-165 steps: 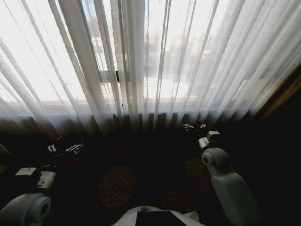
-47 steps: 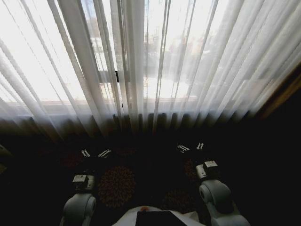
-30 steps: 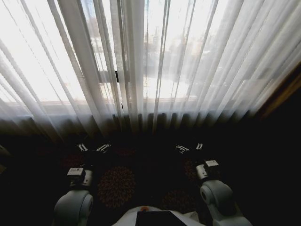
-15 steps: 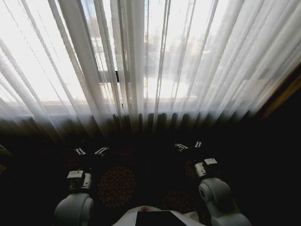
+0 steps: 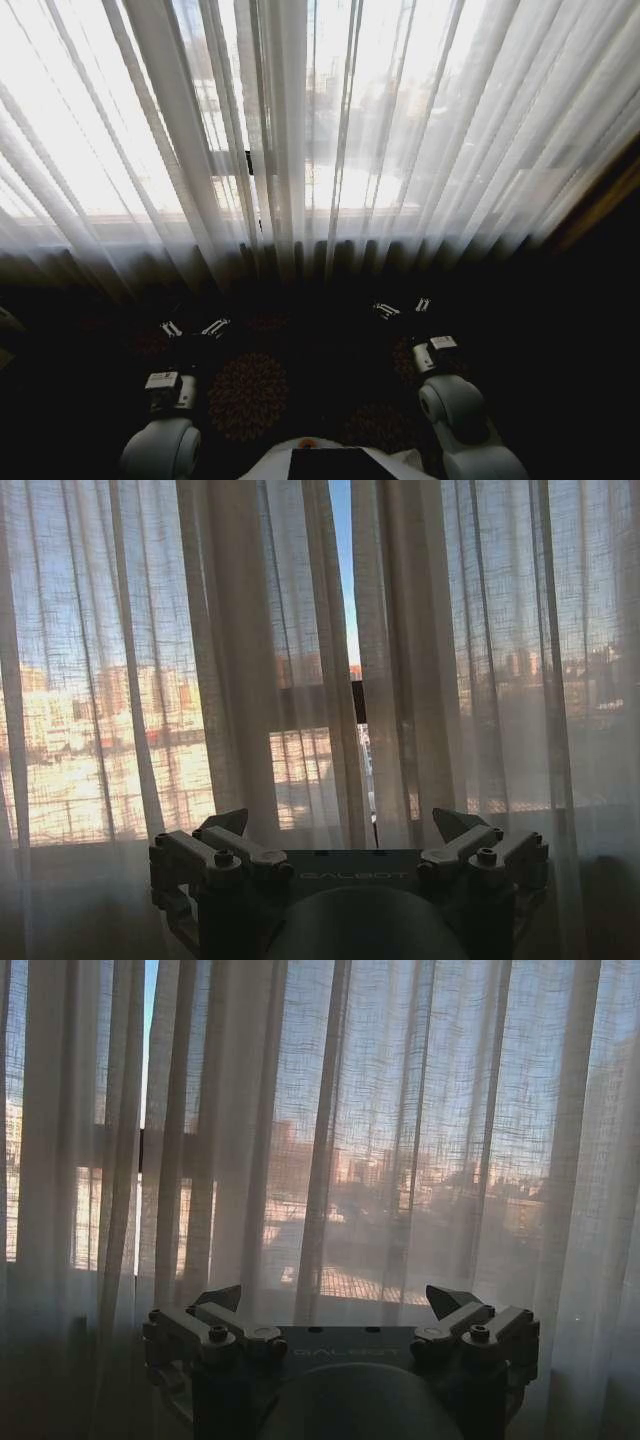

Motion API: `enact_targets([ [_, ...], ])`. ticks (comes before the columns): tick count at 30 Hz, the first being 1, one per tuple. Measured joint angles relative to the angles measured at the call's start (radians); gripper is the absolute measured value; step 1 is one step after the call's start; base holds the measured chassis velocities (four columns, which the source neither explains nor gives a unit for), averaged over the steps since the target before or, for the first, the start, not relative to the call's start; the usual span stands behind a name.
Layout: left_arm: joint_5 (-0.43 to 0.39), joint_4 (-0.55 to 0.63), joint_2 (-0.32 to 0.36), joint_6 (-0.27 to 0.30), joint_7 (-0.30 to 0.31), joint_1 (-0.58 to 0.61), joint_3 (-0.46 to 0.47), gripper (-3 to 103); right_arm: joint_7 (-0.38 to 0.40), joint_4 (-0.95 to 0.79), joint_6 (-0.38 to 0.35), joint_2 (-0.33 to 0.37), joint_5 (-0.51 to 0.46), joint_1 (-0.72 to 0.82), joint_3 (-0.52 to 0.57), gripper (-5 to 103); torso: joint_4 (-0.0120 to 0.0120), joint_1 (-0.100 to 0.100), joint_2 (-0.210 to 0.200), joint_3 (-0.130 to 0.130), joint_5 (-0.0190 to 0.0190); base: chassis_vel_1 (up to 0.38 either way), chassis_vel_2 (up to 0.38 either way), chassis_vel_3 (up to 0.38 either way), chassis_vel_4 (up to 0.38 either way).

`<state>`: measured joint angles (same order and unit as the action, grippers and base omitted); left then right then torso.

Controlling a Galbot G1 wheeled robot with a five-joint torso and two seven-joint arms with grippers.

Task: Open the curtains by pulling them apart, changing their state from closed to fully open.

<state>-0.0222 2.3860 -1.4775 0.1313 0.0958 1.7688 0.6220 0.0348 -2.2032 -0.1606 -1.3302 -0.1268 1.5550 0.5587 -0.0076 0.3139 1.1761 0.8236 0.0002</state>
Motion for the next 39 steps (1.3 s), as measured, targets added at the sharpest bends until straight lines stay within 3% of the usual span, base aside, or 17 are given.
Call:
enact_targets([
  [16,-0.002,-0.031,-0.004,-0.051,0.002,-0.001,0.004,100,-0.046,0.037,0.044,-0.004,0.009,-0.011,-0.011,100,0.0001,0.0,0.0,0.0,-0.0001,-0.003,0.002,0.004,-0.002],
  [39,-0.003,-0.035,-0.003,-0.059,0.003,-0.002,0.001,100,-0.047,0.048,0.055,-0.013,0.024,-0.001,-0.018,100,0.0001,0.0,0.0,0.0,0.0,-0.077,0.077,0.083,-0.09],
])
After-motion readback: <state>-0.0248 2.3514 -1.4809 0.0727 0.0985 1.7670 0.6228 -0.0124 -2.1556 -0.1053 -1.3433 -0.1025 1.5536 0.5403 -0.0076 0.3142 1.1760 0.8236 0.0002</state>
